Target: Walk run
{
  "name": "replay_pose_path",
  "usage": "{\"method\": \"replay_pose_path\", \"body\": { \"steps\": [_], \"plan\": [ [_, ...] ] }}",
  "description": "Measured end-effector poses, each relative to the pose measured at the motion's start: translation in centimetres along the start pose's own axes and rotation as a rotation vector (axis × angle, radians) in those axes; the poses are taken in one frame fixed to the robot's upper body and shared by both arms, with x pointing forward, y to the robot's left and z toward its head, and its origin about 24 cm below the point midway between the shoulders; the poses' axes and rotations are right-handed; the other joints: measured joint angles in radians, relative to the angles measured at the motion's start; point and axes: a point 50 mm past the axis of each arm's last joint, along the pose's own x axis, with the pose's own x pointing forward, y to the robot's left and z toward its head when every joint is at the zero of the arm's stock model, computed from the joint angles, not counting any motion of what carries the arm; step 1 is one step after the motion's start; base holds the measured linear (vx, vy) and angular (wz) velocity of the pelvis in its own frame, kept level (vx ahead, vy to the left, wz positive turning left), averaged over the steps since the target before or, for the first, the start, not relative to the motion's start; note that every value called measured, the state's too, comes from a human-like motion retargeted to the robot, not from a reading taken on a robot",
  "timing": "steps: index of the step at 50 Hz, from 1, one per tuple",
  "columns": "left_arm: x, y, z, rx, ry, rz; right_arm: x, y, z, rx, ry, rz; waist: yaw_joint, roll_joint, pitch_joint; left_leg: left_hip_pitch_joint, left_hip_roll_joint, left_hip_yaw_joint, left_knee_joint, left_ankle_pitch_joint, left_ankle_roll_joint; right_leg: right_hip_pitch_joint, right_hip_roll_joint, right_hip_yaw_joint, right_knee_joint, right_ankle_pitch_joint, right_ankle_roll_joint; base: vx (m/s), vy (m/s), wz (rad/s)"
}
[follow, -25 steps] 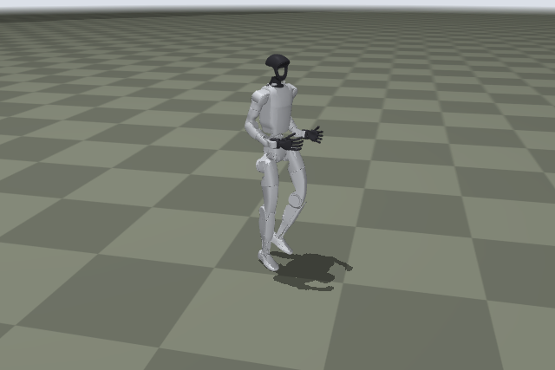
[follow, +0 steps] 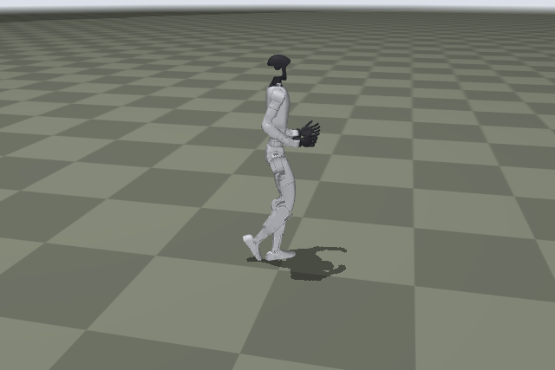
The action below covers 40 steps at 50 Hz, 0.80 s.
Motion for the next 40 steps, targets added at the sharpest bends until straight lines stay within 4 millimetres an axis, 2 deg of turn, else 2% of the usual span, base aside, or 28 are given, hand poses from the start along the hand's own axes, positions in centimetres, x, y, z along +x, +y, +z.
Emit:
{"method": "replay_pose_path", "body": {
  "steps": [2,4,7,10,12,13,15,18,20,22,23,25,28,30,32,33,37,40],
  "plan": [
    [1.6,-0.7,0.3,0.020,-0.013,-0.075,-0.6,-0.3,0.0,-0.004,-0.007,-0.052,-0.032,0.017,-0.001,0.029,-0.023,-0.116,-0.019,0.001,0.000,-0.078,-0.049,-0.019,-0.043,-0.103,-0.039,0.87,0.08,2.99],
    [3.0,-1.5,0.8,0.051,-0.024,-0.162,-1.1,-0.6,0.0,-0.002,-0.010,-0.092,-0.084,0.019,-0.005,0.052,-0.054,-0.254,-0.030,0.001,0.000,-0.145,-0.113,-0.039,-0.143,-0.167,-0.029,0.77,-0.06,3.39],
    [4.3,-1.9,1.5,0.117,-0.032,-0.256,-1.7,-0.9,-0.2,0.002,0.003,-0.121,-0.134,-0.014,-0.004,0.094,-0.115,-0.401,-0.026,-0.016,0.000,-0.217,-0.177,0.030,-0.361,-0.177,0.070,0.76,-0.19,2.67],
    [4.8,-1.4,2.1,0.176,-0.030,-0.281,-1.7,-1.2,0.0,-0.029,0.013,-0.121,-0.157,-0.071,0.026,0.173,-0.181,-0.497,-0.013,-0.040,0.000,-0.279,-0.196,0.238,-0.551,-0.197,0.142,0.85,-0.27,1.75],
    [4.4,-0.7,1.9,0.190,-0.010,-0.245,-1.4,-1.5,0.4,-0.072,0.011,-0.106,-0.161,-0.097,0.056,0.244,-0.205,-0.535,-0.010,-0.050,0.000,-0.289,-0.185,0.416,-0.643,-0.233,0.230,0.99,-0.27,1.09],
    [3.9,-0.3,1.7,0.190,0.007,-0.220,-1.2,-1.6,0.6,-0.092,0.010,-0.098,-0.170,-0.096,0.069,0.278,-0.204,-0.559,-0.003,-0.054,0.000,-0.287,-0.187,0.448,-0.677,-0.250,0.266,1.07,-0.21,1.09],
    [2.7,0.5,1.0,0.175,0.048,-0.153,-0.9,-1.8,1.1,-0.135,0.009,-0.075,-0.194,-0.084,0.087,0.345,-0.201,-0.592,0.009,-0.037,0.000,-0.271,-0.208,0.381,-0.713,-0.280,0.302,1.17,-0.12,1.06],
    [-0.3,1.3,-0.8,0.117,0.124,-0.040,-0.6,-2.4,1.5,-0.206,0.026,-0.028,-0.225,-0.071,0.059,0.408,-0.234,-0.557,0.023,0.095,-0.016,-0.237,-0.283,0.181,-0.637,-0.215,0.319,1.05,0.15,0.72],
    [-2.8,1.9,-1.8,0.097,0.190,0.021,-0.4,-2.3,1.6,-0.234,0.036,-0.004,-0.269,-0.027,0.036,0.386,-0.190,-0.540,0.113,0.262,-0.120,-0.238,-0.195,0.353,-0.538,-0.295,0.280,1.28,-0.20,1.17],
    [-5.0,2.1,-2.7,0.085,0.263,0.046,-0.2,-2.6,1.7,-0.249,0.030,-0.021,-0.294,0.023,0.038,0.302,-0.142,-0.506,0.314,0.471,-0.286,-0.213,-0.159,0.332,-0.477,-0.395,0.220,1.26,-0.29,1.66],
    [-5.9,2.0,-3.1,0.080,0.292,0.060,0.0,-2.7,1.8,-0.250,0.026,-0.032,-0.295,0.019,0.038,0.244,-0.128,-0.444,0.430,0.546,-0.349,-0.175,-0.181,0.299,-0.490,-0.424,0.207,0.96,-0.21,1.35],
    [-6.9,2.0,-3.5,0.071,0.318,0.084,0.5,-2.8,2.1,-0.246,0.008,-0.045,-0.275,-0.014,0.025,0.135,-0.070,-0.251,0.599,0.676,-0.435,-0.107,-0.268,0.165,-0.531,-0.459,0.192,1.01,-0.21,0.99],
    [-8.0,2.2,-3.5,0.069,0.333,0.110,1.4,-3.4,2.8,-0.253,-0.030,-0.073,-0.253,-0.042,0.016,-0.023,-0.066,-0.157,0.713,0.481,-0.321,-0.034,-0.247,0.207,-0.581,-0.498,0.175,0.82,-0.12,0.96],
    [-8.6,2.5,-3.1,0.081,0.321,0.149,2.0,-3.7,3.7,-0.273,-0.068,-0.081,-0.174,-0.067,0.030,-0.158,-0.122,-0.119,0.748,0.382,-0.343,0.028,-0.263,0.154,-0.648,-0.487,0.165,0.93,-0.09,-0.27],
    [-8.6,3.1,-2.5,0.104,0.293,0.187,2.5,-3.8,4.7,-0.292,-0.118,-0.086,-0.103,-0.092,0.044,-0.288,-0.087,-0.026,0.743,0.266,-0.320,0.075,-0.258,0.113,-0.690,-0.495,0.149,1.03,-0.14,-0.13],
    [-8.6,3.5,-2.0,0.119,0.280,0.203,2.7,-3.7,5.1,-0.296,-0.144,-0.086,-0.084,-0.095,0.049,-0.344,-0.038,0.031,0.729,0.220,-0.285,0.095,-0.240,0.101,-0.705,-0.502,0.139,0.95,-0.21,0.53],
    [-8.1,4.5,-0.8,0.166,0.246,0.206,3.0,-4.1,7.1,-0.300,-0.233,-0.073,0.005,-0.102,0.085,-0.516,0.076,0.208,0.552,0.075,-0.136,0.196,-0.152,0.036,-0.747,-0.552,0.119,1.01,-0.25,0.63],
    [-7.2,4.2,-0.5,0.168,0.205,0.192,3.1,-4.9,8.3,-0.309,-0.278,-0.052,0.081,-0.115,0.116,-0.633,0.046,0.193,0.389,0.022,-0.105,0.253,-0.092,0.031,-0.757,-0.551,0.114,0.86,-0.23,0.08]
  ]
}}
